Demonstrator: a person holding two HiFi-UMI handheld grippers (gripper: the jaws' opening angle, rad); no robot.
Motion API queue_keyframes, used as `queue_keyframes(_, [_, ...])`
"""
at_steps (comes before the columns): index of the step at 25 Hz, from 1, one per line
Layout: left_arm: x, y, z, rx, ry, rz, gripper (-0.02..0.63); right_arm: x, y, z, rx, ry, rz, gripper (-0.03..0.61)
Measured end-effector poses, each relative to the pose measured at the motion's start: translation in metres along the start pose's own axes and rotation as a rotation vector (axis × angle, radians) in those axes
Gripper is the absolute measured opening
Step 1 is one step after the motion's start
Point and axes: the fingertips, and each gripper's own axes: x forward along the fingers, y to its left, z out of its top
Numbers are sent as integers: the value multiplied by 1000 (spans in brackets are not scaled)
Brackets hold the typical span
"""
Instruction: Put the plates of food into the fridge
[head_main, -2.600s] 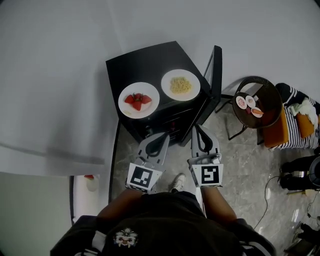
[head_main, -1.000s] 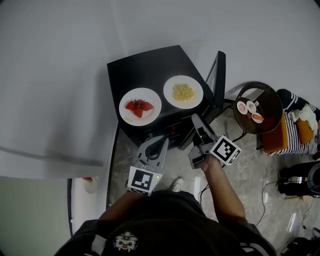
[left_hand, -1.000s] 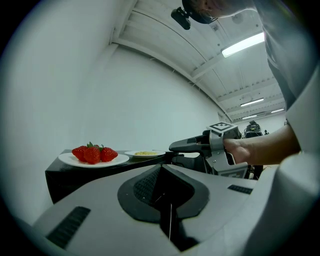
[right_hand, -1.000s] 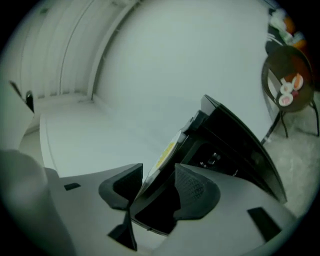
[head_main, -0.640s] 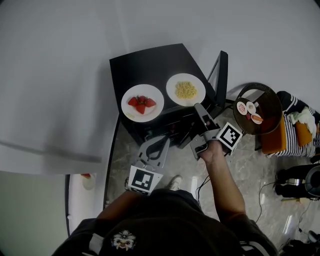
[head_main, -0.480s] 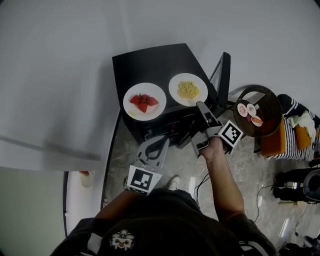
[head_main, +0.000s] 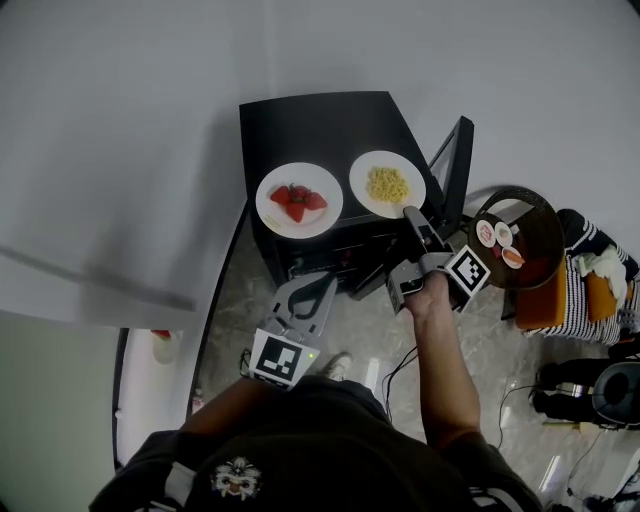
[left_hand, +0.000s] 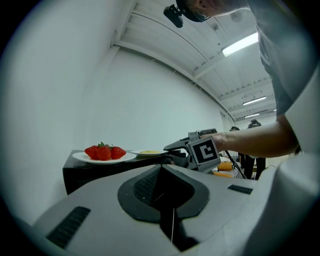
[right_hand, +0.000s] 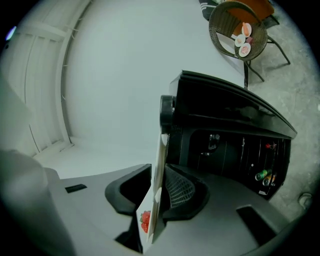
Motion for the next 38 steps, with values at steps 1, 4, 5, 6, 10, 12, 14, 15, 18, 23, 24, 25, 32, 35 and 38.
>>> queue_keyframes(1, [0, -1, -1, 3, 3, 0, 21, 0, -1, 1, -1, -6, -5, 94])
queue_keyframes(4, [-1, -3, -2, 0, 4, 4, 21, 0, 0, 2, 10, -16, -1, 58])
queue_keyframes(5, [-1, -3, -3, -4, 1, 6, 21, 0, 2, 2, 16, -16, 1, 53])
queue_keyframes(6, [-1, -4, -3, -7, 0, 7, 21, 1, 2, 1, 22, -16, 3, 41])
queue_keyframes(10, [-3, -4, -11, -2, 24, -3, 21, -1, -1, -1, 63, -26, 9, 34])
queue_keyframes(12, [-2, -4, -13, 2, 25, 1, 21, -1, -2, 1, 71, -27, 11, 34])
queue_keyframes(14, [-1, -5, -12, -1, 15, 5, 21, -2, -1, 5, 63, -30, 14, 34])
queue_keyframes(15, [-1, -4, -12, -8, 10, 6, 21, -3, -1, 6, 60, -33, 18, 34])
queue_keyframes(18, [-3, 3, -13, -17, 5, 8, 21, -2, 1, 4, 62, -40, 34, 34])
queue_keyframes(23, [0, 8, -13, -25, 5, 9, 21, -6, 3, 4, 71, -54, 56, 33])
queue_keyframes(24, [-2, 5, -14, -25, 8, 8, 21, -12, 4, 4, 72, -56, 63, 33])
queue_keyframes(25, [-4, 2, -14, -25, 13, 6, 21, -17, 5, 4, 74, -58, 69, 34])
queue_keyframes(32, [-3, -1, -17, -27, 29, -9, 21, -48, 25, 2, 77, -70, 135, 32])
queue_keyframes(35, [-7, -10, -15, -24, 25, -14, 21, -74, 37, -1, 75, -69, 169, 32])
queue_keyframes(38, [-4, -10, -18, -22, 30, -21, 21, -89, 43, -5, 72, -58, 195, 31])
